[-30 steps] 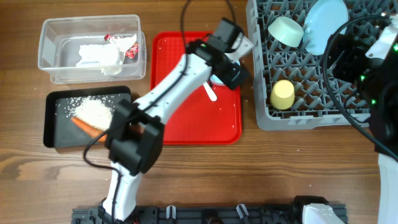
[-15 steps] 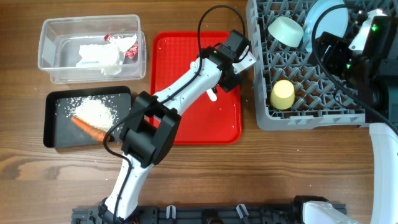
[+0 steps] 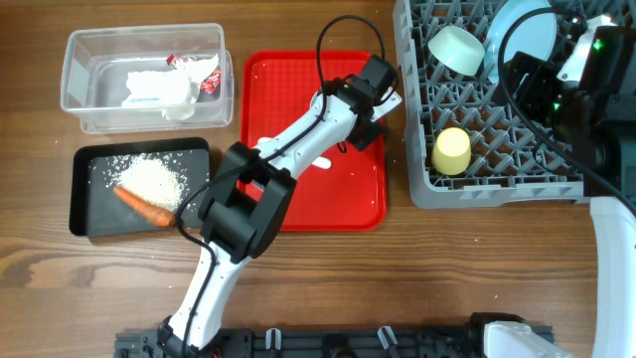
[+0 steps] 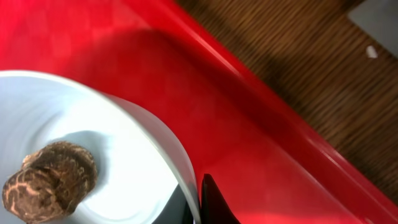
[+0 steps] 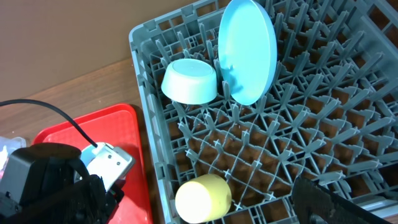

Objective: Sort waste into correct bins and load items into the dishwasher rack
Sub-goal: 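Tip the light-blue bowl over the black tray to dump the mushroom, then set the empty light-blue bowl back on the red tray with left gripper, then lower right gripper to the light-blue bowl rim and grasp it, then carry the light-blue bowl into the dish rack and release it, then reach right gripper to the white spoon on the red tray and grasp it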

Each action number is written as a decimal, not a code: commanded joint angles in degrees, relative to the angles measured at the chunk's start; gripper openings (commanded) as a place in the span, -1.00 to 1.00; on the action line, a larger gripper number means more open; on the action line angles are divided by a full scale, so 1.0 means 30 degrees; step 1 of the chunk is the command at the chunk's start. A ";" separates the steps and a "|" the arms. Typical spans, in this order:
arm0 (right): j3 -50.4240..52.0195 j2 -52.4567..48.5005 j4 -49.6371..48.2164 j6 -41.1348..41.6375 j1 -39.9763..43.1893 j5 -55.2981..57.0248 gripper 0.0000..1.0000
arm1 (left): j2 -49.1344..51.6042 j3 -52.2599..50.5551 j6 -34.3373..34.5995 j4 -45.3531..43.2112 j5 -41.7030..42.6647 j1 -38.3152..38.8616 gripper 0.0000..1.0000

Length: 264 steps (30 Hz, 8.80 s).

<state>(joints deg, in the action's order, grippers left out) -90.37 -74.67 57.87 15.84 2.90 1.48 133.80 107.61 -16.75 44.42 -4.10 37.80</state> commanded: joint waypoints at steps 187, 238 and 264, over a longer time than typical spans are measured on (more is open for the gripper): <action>-0.0962 -0.9005 -0.3621 -0.4976 -0.5319 2.2724 -0.92 | -1.4717 -0.7417 1.0892 0.5355 0.3228 -1.6087 1.00; -0.0962 -1.2925 0.2419 -0.4226 -0.8335 1.8549 0.76 | -1.4717 -0.7417 1.0870 0.4852 0.3708 -1.6087 1.00; -0.3716 -1.4426 -0.5493 -0.7315 -1.2174 -0.5734 0.49 | -1.4717 -0.7424 1.0877 0.4991 0.2703 -1.6087 1.00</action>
<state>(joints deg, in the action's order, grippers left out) -101.73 -112.22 40.03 -2.11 -32.12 -13.19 89.32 85.47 15.62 59.37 5.39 -10.15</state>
